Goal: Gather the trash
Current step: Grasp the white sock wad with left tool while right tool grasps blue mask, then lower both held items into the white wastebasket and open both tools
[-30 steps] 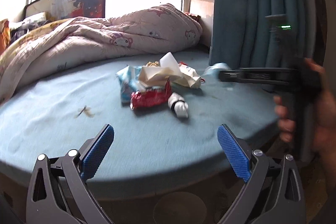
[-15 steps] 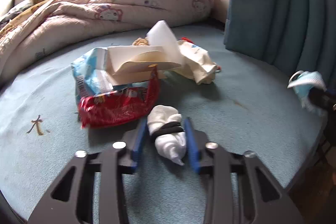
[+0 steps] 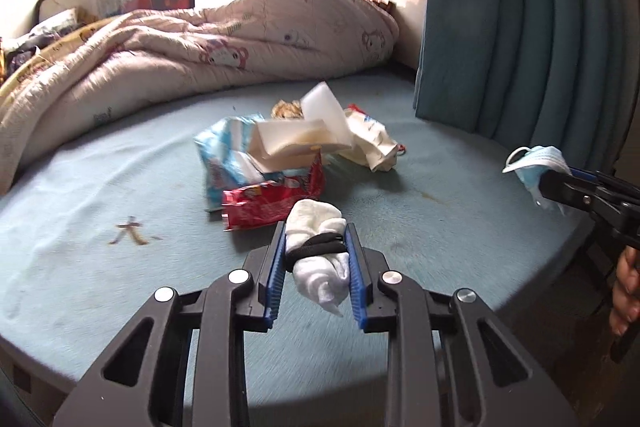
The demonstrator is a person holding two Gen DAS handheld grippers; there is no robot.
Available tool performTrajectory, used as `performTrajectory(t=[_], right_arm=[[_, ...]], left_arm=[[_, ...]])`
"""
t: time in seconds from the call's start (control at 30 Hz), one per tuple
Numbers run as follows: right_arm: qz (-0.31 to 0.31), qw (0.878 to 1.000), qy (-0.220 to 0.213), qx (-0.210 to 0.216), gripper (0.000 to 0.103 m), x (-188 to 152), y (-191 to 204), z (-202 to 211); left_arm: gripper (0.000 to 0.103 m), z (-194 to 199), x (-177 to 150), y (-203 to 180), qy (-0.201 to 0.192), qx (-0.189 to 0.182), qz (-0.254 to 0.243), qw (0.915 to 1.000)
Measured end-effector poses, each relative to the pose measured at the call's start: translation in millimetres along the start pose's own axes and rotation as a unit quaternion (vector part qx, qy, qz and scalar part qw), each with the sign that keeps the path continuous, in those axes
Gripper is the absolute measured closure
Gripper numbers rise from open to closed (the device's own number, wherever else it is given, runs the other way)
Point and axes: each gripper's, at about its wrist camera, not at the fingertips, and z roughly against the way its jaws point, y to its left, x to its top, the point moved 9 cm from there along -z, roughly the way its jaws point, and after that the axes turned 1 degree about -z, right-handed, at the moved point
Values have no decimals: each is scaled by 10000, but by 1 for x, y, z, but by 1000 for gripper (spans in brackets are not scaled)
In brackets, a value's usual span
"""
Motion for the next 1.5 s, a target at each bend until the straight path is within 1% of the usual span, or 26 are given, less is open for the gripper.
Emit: performTrajectory(t=[0.13,0.23,0.33,0.4,0.47,0.6,0.7,0.77,0.87,0.93,1.03,1.1,1.2,1.27,1.37,1.43,1.5], right_arm=[[219,9996,-148,96,71,3,29,26],[365,9988,-234,237,71,-5,50,48],[473,9976,-229,450,71,-27,73,66],[505,9966,-149,628,71,-51,89,74],[546,9953,-17,797,71,-79,103,78],[713,9931,250,894,71,-130,122,73],[668,9926,477,896,71,-164,123,60],[669,9929,521,830,71,-180,121,53],[640,9920,814,727,71,-208,113,34],[609,9912,958,677,71,-218,106,25],[558,9900,1113,669,71,-229,96,10],[548,9891,1223,618,71,-235,89,-4],[540,9859,1492,538,71,-254,80,-33],[471,9830,1695,528,71,-270,72,-56],[517,9804,1856,410,71,-288,62,-81],[578,9784,1959,312,71,-299,55,-100],[543,9774,2016,335,71,-305,52,-111]], left_arm=[[77,41,-5,6,-164,-89,-2,9998],[77,71,-19,7,-215,-161,-81,9996],[77,99,-47,6,-201,-219,-165,9994],[77,111,-67,5,-164,-264,-185,9993],[77,118,-87,3,-102,-339,-198,9992],[77,117,-131,-1,102,-442,-196,9988],[77,104,-163,-5,337,-558,-118,9978],[77,94,-184,-8,520,-646,-64,9965],[77,75,-212,-12,798,-742,-46,9940],[77,61,-223,-13,950,-795,-20,9923],[77,43,-234,-12,1071,-859,1,9905],[77,24,-246,-13,1209,-946,86,9881],[77,-9,-268,-15,1447,-1001,74,9844],[77,-34,-287,-15,1644,-1094,104,9802],[77,-64,-308,-14,1842,-1180,111,9757],[77,-84,-321,-14,1961,-1167,9,9736],[76,-103,-332,-15,2110,-1206,-13,9700]])
